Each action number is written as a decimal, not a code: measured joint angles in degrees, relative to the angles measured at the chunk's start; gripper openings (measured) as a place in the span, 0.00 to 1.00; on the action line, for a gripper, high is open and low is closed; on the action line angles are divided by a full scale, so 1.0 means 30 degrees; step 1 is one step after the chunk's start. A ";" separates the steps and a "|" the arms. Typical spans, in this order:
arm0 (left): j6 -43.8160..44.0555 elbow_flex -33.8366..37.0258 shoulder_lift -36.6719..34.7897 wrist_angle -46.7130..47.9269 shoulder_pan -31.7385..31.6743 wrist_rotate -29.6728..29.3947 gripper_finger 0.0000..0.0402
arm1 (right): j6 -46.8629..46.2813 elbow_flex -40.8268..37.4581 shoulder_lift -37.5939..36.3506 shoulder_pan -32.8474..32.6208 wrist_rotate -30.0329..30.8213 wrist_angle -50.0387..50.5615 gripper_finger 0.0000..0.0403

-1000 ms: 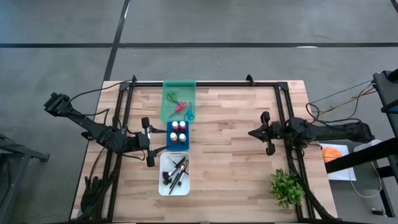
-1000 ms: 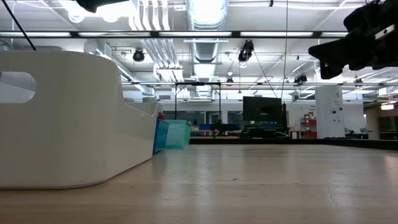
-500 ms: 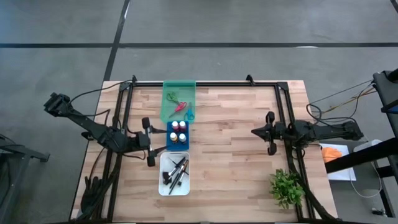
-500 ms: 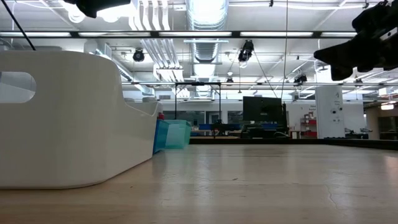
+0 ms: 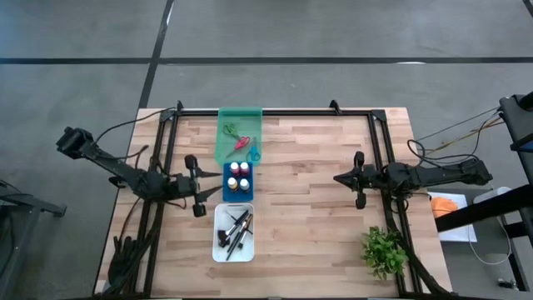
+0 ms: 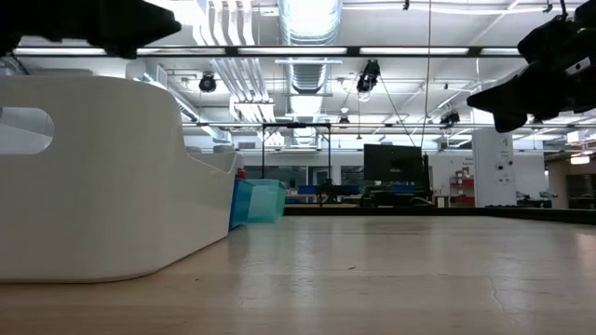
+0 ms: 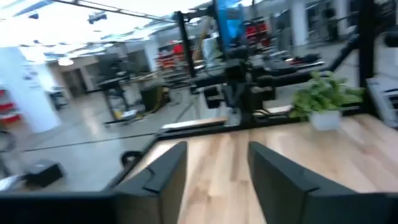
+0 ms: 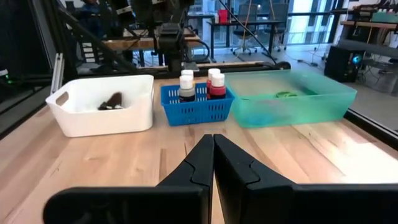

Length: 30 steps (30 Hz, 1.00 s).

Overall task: Pick & Place Paint Supplies
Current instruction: Return to Home Position

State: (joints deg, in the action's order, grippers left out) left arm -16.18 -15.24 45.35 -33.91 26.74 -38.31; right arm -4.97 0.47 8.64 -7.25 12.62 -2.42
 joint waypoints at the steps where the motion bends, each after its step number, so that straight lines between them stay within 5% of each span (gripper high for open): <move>1: 0.0212 0.0556 -0.0626 0.0018 -0.0225 0.0597 0.41 | 0.0000 0.0000 0.0015 0.0000 0.0007 -0.0001 0.02; 10: 0.3188 0.2985 -0.5812 0.3161 -0.2797 0.4700 0.02 | -0.0007 0.0000 0.0000 0.0000 0.0022 0.0000 0.02; 19: 0.4005 0.3014 -0.6298 0.5602 -0.4230 0.6522 0.01 | -0.0219 0.0000 0.0029 0.0000 0.0015 0.0000 0.02; 30: 0.3962 0.5003 -0.7301 0.3877 -0.5250 0.7766 0.00 | -0.0197 0.0000 0.0066 0.0000 -0.0087 0.0015 0.02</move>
State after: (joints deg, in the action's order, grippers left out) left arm -4.29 -0.23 23.45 -22.28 10.99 -15.01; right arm -5.56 0.47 8.84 -7.25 12.36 -2.37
